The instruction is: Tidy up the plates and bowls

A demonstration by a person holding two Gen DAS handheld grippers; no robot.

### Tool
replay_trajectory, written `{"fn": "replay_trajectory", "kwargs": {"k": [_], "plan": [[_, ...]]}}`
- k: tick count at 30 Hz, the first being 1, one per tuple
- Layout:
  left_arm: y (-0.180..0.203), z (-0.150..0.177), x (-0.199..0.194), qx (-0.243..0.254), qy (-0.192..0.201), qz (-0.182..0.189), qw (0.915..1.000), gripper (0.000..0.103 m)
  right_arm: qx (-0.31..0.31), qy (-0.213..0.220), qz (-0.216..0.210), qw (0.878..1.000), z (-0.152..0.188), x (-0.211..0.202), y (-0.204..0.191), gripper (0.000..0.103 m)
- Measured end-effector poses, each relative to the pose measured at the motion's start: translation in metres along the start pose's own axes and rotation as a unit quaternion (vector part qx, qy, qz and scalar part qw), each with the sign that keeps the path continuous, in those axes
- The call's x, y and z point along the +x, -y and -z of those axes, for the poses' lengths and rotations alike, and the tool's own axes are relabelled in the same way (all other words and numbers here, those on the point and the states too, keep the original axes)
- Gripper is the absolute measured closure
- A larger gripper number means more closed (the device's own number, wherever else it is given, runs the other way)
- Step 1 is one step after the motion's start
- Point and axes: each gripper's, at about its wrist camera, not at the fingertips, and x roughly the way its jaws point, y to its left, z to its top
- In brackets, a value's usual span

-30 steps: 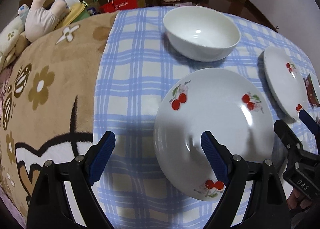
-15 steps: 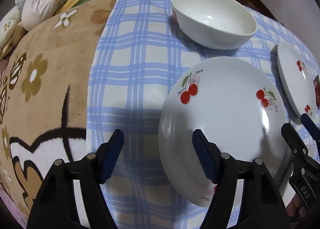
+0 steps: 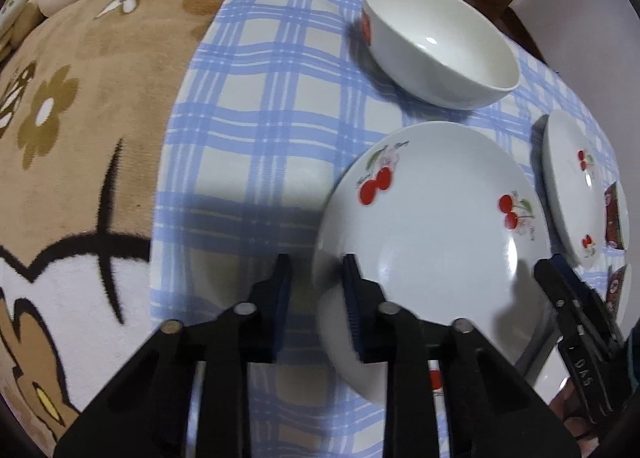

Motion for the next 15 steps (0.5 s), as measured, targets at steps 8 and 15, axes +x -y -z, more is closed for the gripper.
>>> {"fn": "replay_trajectory", "kwargs": {"k": [8,15], "plan": [[0.003,-0.008,0.008,0.007,-0.010,0.009,0.9999,0.085,0.000,-0.020,-0.023,1.000,0.005,0.011,-0.005,0.089],[0.002,-0.007,0.008,0.007,-0.006,0.012,0.9999,0.085,-0.002,-0.019,-0.024,1.000,0.009,0.015,-0.012,0.089]]}}
